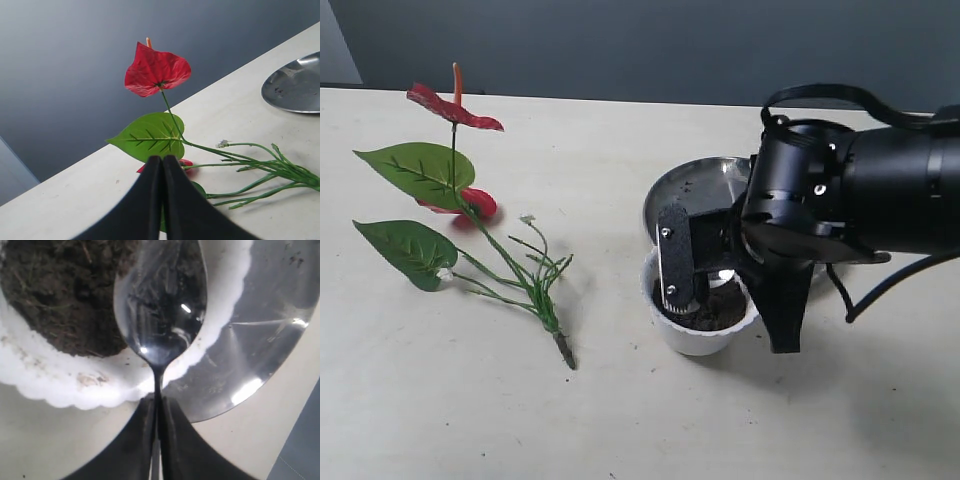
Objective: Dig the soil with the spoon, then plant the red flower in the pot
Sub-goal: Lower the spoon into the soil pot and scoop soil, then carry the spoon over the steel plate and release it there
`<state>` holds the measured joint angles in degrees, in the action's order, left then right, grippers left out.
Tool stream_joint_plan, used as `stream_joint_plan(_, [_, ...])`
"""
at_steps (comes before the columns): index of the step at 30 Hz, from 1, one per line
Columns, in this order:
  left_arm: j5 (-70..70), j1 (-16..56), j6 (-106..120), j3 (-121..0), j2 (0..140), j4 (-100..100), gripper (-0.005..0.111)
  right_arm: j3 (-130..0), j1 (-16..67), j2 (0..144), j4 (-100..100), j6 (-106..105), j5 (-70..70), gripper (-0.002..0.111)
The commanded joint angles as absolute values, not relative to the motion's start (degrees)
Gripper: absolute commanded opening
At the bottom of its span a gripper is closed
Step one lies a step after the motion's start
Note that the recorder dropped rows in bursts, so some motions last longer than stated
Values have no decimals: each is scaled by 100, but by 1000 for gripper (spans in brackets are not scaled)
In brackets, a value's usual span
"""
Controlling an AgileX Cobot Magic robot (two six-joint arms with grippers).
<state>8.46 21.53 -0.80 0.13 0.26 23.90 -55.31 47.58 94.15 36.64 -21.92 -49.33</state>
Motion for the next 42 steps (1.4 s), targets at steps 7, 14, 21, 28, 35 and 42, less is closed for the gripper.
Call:
stream_joint_plan(7, [781,2191,-112,0,0,2345,1,-5630,4744,9343,3713,-2133,-5066,-1])
stream_joint_plan(14, [781,2191,-112,0,0,2345,1,-5630,4744,9486,3219,-2283,-4903,-1])
stream_joint_plan(21, [781,2191,-112,0,0,2345,1,-5630,4729,8891,4262,-785,-4448,-1])
stream_joint_plan(28, [781,2191,-112,0,0,2345,1,-5905,3670,9029,4599,977,-3151,-1])
stream_joint_plan(35, [781,2191,-112,0,0,2345,1,-6805,2602,10076,3405,763,-3076,-1])
stream_joint_plan(42, [781,2191,-112,0,0,2345,1,-7496,2462,11132,1977,-680,-2984,-1])
